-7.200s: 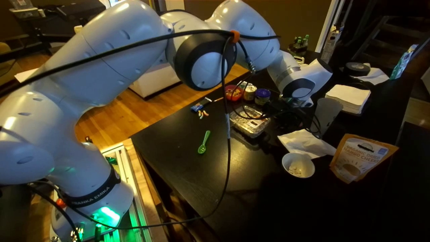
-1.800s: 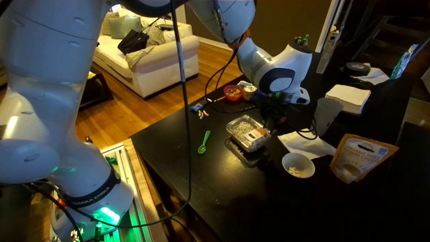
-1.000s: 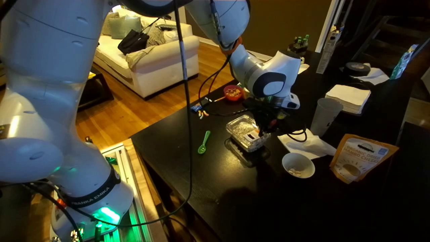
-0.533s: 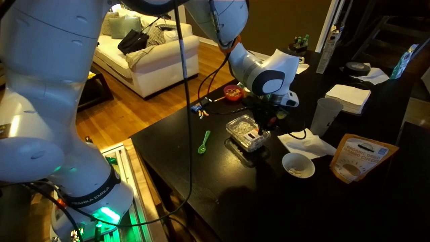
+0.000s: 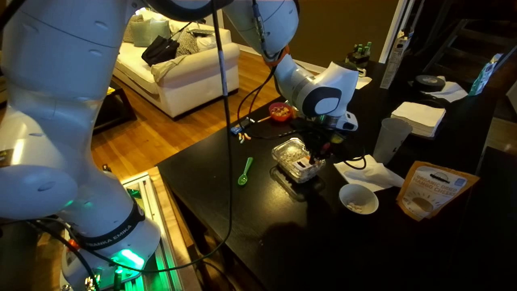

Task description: Move the lunchbox to the right

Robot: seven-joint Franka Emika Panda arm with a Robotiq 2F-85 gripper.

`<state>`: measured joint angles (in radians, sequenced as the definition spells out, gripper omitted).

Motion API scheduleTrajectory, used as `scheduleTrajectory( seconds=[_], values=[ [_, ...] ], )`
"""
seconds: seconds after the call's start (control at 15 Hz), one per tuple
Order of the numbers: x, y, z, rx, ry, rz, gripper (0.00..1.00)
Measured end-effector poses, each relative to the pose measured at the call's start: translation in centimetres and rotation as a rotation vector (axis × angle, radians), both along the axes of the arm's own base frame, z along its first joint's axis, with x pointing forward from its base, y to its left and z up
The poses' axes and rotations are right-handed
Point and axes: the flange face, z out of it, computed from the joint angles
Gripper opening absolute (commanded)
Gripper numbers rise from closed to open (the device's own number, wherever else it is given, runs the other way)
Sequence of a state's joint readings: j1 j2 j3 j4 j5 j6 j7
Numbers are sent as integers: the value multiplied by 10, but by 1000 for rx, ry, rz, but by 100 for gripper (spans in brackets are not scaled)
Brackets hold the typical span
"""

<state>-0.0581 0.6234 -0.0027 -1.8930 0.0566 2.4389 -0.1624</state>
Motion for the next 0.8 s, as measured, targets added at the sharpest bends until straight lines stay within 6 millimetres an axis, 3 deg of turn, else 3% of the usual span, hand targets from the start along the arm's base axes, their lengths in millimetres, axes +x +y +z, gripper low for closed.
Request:
scheduleTrajectory(
  seconds=[0.27, 0.53, 0.8],
  values=[
    [3, 0, 8, -1, -17, 0, 0],
    [7, -1, 31, -3, -51, -2, 0],
    [-3, -5, 51, -4, -54, -8, 0]
  ],
)
